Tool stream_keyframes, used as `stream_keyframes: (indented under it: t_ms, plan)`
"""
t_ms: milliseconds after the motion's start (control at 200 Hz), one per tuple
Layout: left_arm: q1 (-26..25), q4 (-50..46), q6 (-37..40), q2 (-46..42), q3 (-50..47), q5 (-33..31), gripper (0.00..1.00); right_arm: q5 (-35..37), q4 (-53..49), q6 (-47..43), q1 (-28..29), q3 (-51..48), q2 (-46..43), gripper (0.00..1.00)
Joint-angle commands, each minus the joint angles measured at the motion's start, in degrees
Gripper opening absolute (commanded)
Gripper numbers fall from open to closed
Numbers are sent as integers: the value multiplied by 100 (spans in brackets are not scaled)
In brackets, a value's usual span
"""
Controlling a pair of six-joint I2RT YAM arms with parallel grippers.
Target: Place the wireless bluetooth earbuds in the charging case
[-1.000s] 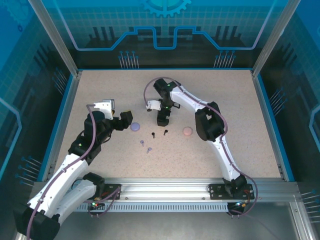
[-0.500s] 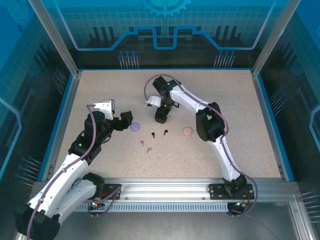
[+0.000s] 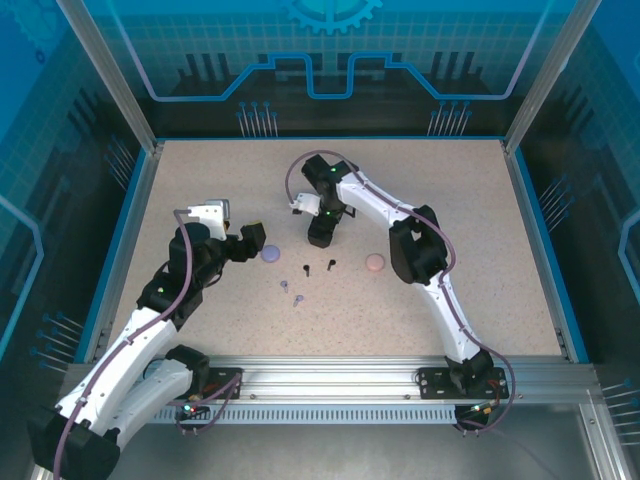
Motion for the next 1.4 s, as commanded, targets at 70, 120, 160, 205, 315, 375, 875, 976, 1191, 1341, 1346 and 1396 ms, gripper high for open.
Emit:
stream_keyframes:
  t_ms: [70,120,160,205,315,375,875,976,1191,1341,1346,1396]
  plan:
    - [73,2,11,-39,-67,-29,86,98,-297,154,88,194,299,91]
    - [73,6,10,-40,-61,-27,86,91,-323,165,84,185,314,91]
    - [73,0,1,-39,-61,-27,86,99,-336,178,84,192,330,90]
    - [77,15,-6,-31,-61,-18,86,120,-361,199,83,193,351,89]
    - [77,12,-7,-30,-61,-18,86,189,-439,282,69,223,427,84]
    - [73,9,-7,-30,-63,-20,86,119,-492,338,53,263,473,80]
    - [73,3,-55,4,-52,9,86,-8,362,476,1,-305,-91,50]
    - [77,3,-121,22,-39,50,86,-75,716,433,-18,-708,-557,48]
    - [90,48,-370,134,17,322,86,-232,1838,332,-43,-2316,-2126,47]
    - [117,239,-579,316,56,802,86,-505,2961,374,-61,-4013,-3581,47]
    - [121,247,-587,323,59,832,85,-523,3003,379,-66,-4063,-3645,47]
    - [134,342,-668,434,103,1142,85,-660,3457,405,-48,-4691,-4167,47]
